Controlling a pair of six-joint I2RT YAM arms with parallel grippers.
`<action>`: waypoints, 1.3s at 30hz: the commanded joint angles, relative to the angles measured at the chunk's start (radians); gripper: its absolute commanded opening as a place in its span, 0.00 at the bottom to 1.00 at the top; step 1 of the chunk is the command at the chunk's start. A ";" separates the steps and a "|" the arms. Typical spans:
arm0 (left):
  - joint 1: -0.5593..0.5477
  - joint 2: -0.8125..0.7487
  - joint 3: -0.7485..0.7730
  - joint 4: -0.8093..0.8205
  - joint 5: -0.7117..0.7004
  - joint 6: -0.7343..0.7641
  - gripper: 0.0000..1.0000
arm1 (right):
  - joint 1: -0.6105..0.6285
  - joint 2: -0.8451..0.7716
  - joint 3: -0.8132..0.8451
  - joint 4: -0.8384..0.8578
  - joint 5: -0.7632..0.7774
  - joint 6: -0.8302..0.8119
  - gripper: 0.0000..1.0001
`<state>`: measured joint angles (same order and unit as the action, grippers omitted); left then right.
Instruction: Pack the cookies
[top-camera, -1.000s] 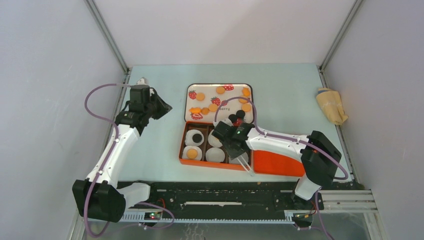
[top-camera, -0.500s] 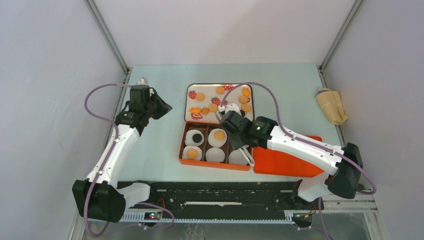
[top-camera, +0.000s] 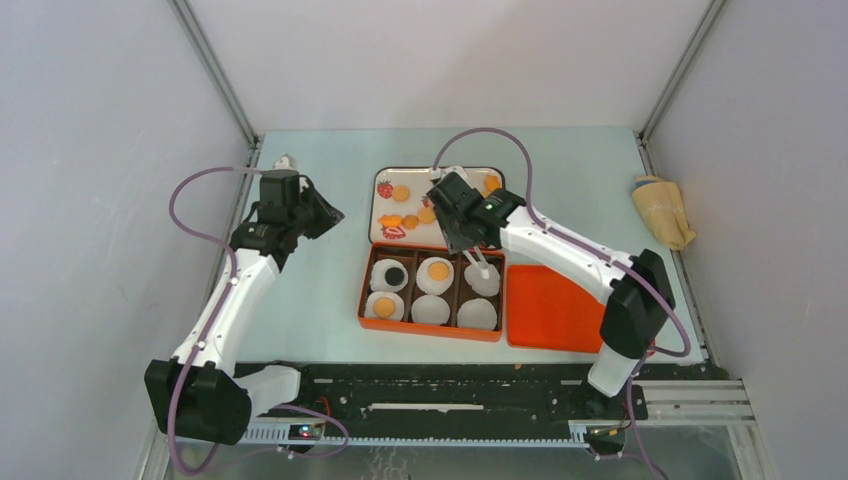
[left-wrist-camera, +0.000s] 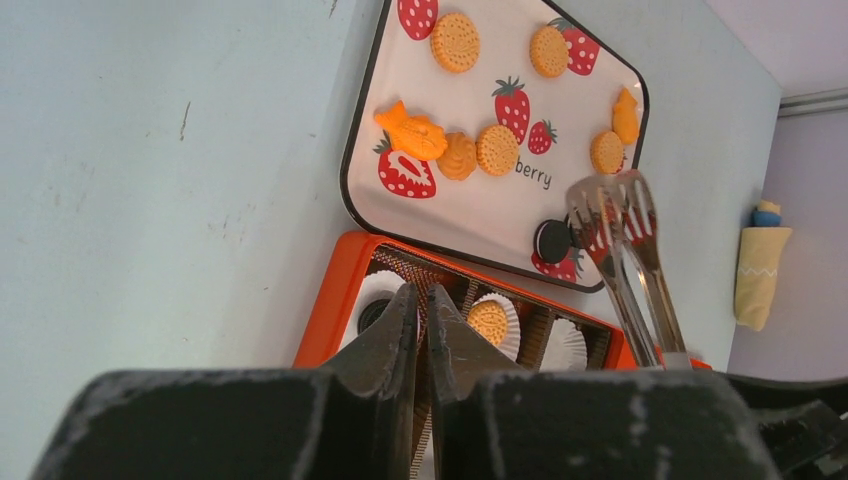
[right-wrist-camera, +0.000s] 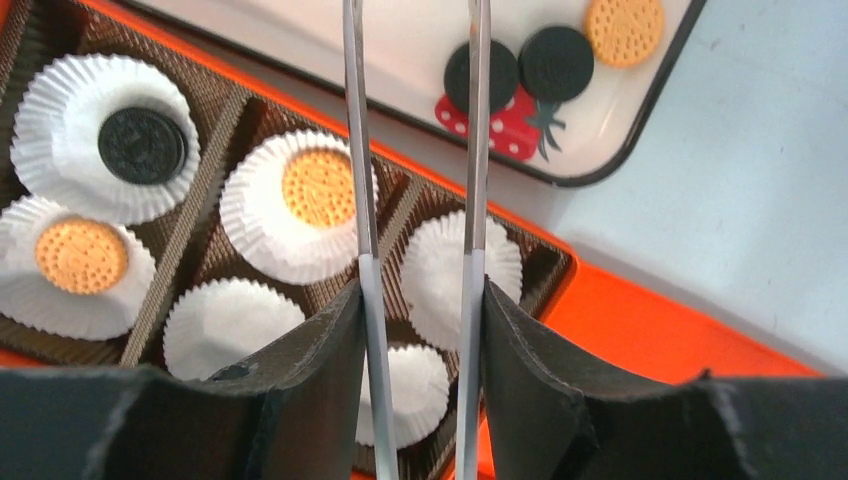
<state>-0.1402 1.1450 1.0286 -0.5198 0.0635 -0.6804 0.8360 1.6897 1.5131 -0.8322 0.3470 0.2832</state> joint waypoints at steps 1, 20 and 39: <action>-0.007 0.006 0.084 0.006 -0.001 0.026 0.12 | -0.047 0.056 0.124 0.053 0.016 -0.059 0.50; -0.006 0.055 0.096 0.015 -0.012 0.036 0.12 | -0.201 0.409 0.401 0.083 -0.139 -0.093 0.51; -0.006 0.065 0.094 0.022 -0.004 0.030 0.12 | -0.227 0.533 0.540 0.034 -0.061 -0.023 0.56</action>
<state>-0.1402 1.2140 1.0573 -0.5220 0.0589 -0.6712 0.6167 2.2318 2.0243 -0.8074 0.2340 0.2356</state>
